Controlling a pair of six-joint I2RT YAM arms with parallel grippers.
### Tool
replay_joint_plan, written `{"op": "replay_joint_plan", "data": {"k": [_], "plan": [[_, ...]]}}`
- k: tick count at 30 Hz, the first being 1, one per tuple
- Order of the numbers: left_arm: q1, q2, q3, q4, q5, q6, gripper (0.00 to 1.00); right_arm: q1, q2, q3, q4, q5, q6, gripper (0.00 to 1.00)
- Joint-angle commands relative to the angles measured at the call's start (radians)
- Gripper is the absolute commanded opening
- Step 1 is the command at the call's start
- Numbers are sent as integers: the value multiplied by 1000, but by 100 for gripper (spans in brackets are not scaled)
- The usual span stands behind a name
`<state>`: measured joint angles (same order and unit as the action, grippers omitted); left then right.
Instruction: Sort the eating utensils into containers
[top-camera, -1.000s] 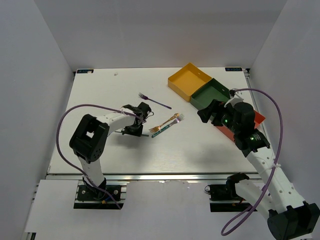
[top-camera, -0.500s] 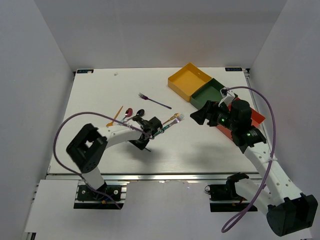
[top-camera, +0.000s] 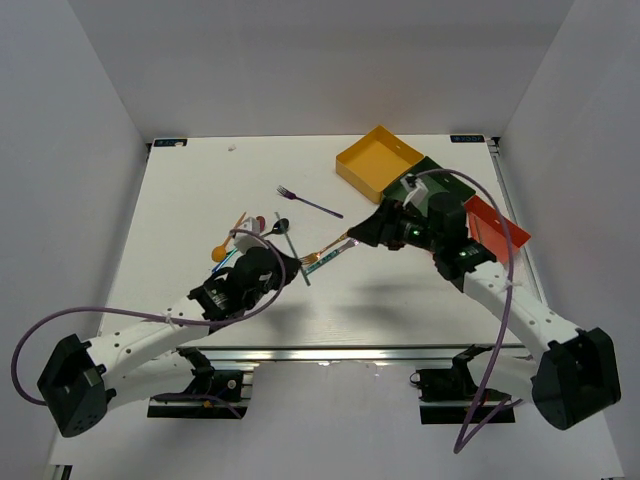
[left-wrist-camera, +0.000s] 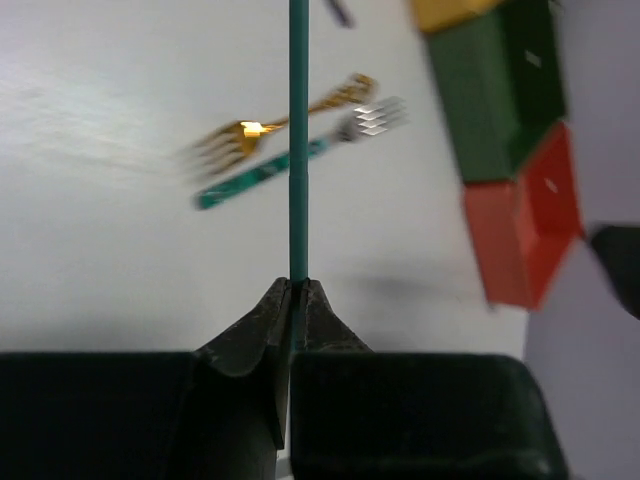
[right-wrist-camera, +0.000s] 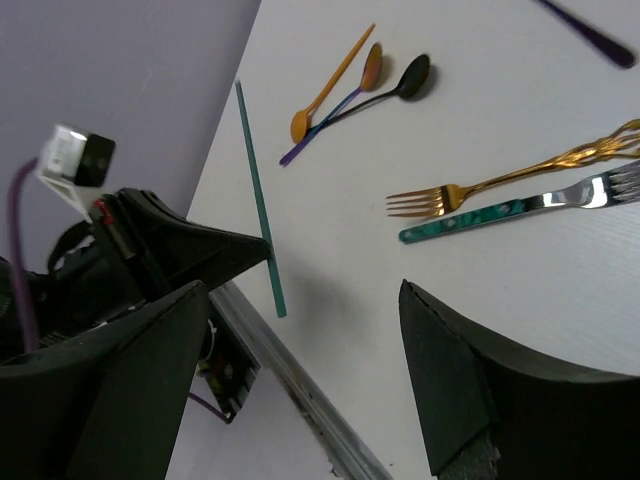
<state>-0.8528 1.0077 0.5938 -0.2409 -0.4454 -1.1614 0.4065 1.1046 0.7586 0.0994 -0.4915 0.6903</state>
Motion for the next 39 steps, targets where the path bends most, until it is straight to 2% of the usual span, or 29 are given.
{"op": "replay_joint_plan", "data": {"k": [1,2,6,10,12,13,15,16,18,19,20,21,22,24,25,26,28,29,32,33,35,36,39], "plan": [[-6,-11,17,400,244,325,0,115,59,92,106,57,37,81],[-6,-1,36,452,346,369,0,164,73,113,97,88,29,81],[-6,38,84,494,494,419,0,258,124,194,29,270,-6,79],[-5,66,109,496,545,439,0,290,143,226,26,359,-31,79],[-6,78,113,497,559,443,0,291,143,237,20,367,-41,72],[-6,83,115,496,559,445,0,291,141,237,20,366,-41,60],[-5,91,123,486,545,454,0,291,138,229,35,349,-37,42],[-6,97,129,479,530,456,0,291,138,223,45,328,-37,22],[-3,120,146,447,513,470,0,293,129,205,60,321,-32,0],[-5,130,173,424,473,471,2,293,124,200,59,333,-34,0],[-2,141,185,387,462,482,11,292,118,197,57,344,-37,0],[-2,158,199,367,461,486,37,290,110,200,53,385,-66,0],[0,164,227,338,386,489,55,287,109,211,4,419,-89,0],[0,169,259,229,320,502,77,252,118,244,-74,547,-150,0],[-2,170,279,163,274,509,83,226,127,289,-171,588,-208,0],[0,170,328,31,170,520,87,151,141,315,-216,625,-239,0],[0,181,383,-110,81,545,92,65,195,388,-294,717,-369,0],[0,184,433,-236,17,580,92,-14,222,415,-363,747,-417,0],[0,174,475,-413,-38,673,92,-151,351,530,-496,936,-527,0],[0,164,472,-437,-68,695,93,-179,410,553,-512,990,-543,0],[-2,129,446,-480,-123,733,94,-266,461,609,-529,998,-577,0],[0,118,401,-480,-188,735,96,-291,503,622,-526,998,-589,0],[1,86,286,-433,-225,729,97,-388,572,648,-510,990,-623,0]]}}
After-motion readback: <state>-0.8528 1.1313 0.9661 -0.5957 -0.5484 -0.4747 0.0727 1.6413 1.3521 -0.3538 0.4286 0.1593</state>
